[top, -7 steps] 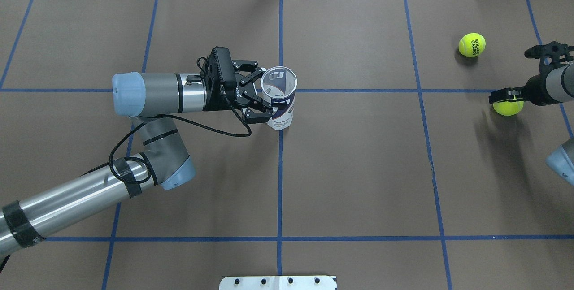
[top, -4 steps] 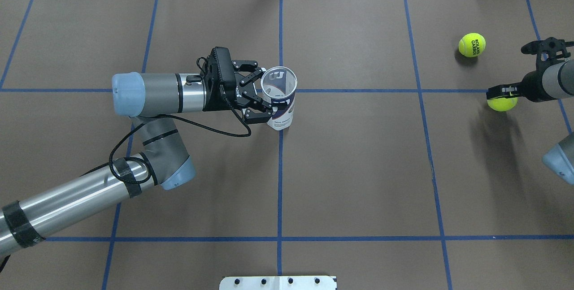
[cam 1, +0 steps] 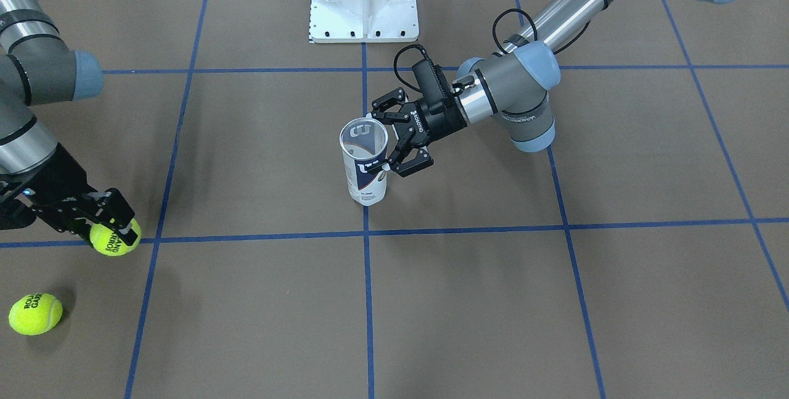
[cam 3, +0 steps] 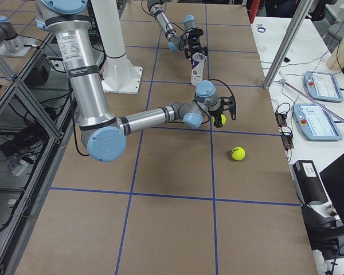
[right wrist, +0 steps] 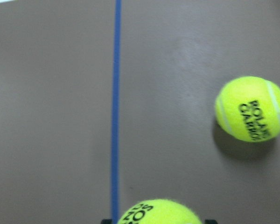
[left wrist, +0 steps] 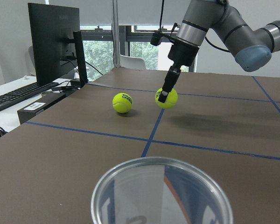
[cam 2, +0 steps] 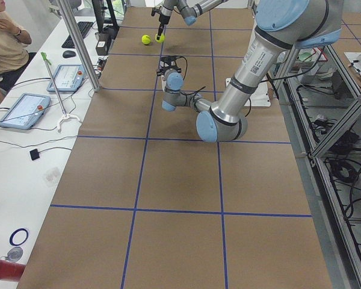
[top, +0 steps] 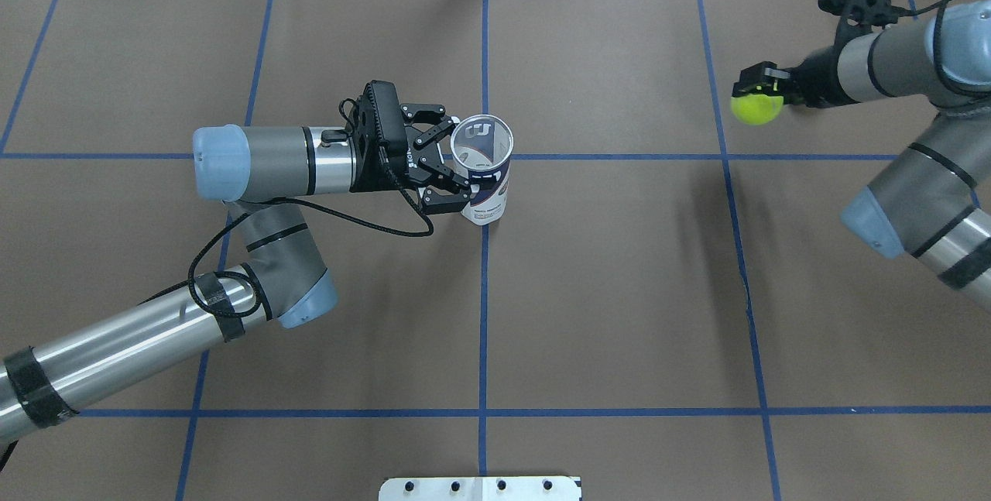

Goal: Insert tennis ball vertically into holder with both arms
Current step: 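Grasp the nearer yellow tennis ball with the right gripper and lift, then carry the ball over the can's opening and release it inside, then withdraw the right gripper toward the remaining yellow ball, then grasp the second yellow tennis ball with the right gripper and lift, then carry the second ball over the can and lower it into the opening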

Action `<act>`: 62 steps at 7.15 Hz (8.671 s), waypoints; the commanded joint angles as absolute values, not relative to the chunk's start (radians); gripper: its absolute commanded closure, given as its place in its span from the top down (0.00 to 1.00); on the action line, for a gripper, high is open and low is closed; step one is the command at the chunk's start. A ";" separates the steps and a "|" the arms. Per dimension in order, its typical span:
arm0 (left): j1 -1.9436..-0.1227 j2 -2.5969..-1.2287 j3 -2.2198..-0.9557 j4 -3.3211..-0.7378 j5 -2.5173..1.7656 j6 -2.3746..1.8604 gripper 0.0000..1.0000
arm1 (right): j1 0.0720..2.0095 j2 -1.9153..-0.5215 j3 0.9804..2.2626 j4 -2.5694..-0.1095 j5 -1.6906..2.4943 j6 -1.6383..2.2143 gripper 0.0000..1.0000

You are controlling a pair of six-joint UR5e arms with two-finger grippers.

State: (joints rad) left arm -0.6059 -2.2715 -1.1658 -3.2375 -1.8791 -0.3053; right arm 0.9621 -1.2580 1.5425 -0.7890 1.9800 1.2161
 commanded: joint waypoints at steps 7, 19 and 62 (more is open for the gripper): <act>-0.606 -2.270 -1.164 -3.237 -1.871 -0.305 0.83 | 0.680 -0.779 1.881 -1.610 1.773 1.638 0.00; -0.603 -2.267 -1.164 -3.238 -1.871 -0.305 0.84 | 0.603 -0.715 1.807 -1.681 1.683 1.621 0.99; -0.600 -2.263 -1.164 -3.258 -1.864 -0.307 0.99 | 0.646 -0.836 1.807 -1.259 1.654 1.583 0.00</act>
State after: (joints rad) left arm -0.6004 -2.2626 -1.1636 -3.2582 -1.8638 -0.3068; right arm 0.6711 -0.8816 1.7917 -1.1407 1.6567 1.5804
